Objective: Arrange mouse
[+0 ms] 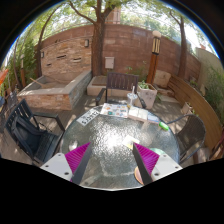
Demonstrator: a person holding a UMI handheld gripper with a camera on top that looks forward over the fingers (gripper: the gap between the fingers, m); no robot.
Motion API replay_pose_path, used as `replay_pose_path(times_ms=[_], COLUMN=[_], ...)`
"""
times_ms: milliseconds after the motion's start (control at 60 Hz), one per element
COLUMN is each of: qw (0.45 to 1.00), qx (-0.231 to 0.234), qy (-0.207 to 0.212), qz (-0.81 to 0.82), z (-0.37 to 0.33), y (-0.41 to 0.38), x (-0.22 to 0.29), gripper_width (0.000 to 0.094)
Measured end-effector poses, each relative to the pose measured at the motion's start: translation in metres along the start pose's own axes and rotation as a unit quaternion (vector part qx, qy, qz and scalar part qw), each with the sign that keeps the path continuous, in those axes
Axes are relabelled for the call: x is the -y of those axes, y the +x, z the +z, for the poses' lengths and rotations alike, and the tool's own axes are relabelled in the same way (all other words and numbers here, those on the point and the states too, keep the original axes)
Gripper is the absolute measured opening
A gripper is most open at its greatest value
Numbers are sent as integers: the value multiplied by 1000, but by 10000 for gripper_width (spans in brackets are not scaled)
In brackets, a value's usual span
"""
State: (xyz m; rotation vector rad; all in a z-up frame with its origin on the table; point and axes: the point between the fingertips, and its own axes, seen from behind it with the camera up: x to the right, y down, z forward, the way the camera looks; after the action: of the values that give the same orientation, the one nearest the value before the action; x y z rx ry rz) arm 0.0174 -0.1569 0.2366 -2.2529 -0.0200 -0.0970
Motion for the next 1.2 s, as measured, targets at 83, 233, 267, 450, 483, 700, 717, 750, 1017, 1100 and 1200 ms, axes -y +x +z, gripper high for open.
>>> replay_pose_path(times_ms=[83,233,267,450,483,700,717,750,1017,1100,1200], qw=[1000,1000,1000,999,998,995,995,995,997,996,996], qx=[-2,-2,-2,20,27,75,78,83,61,56,62], qy=[0,-7,-11,-44,-51,-66,-64,-61,-56,-66,-57], qz=[-1,-4,-6,-23,-28,-15,-13,-11,-3,-5,-20], z=[-1,-10,-11,2,8,81,89,105,221,239,244], y=[2,7,7,-21,-34,-139,-146,-162,-214,-215,-216], x=[-2,-23,-32,-99,-111,-135,-133,-129,-111,-115,-112], gripper_width=[850,848,848,847,847,847,845,847,830,747,607])
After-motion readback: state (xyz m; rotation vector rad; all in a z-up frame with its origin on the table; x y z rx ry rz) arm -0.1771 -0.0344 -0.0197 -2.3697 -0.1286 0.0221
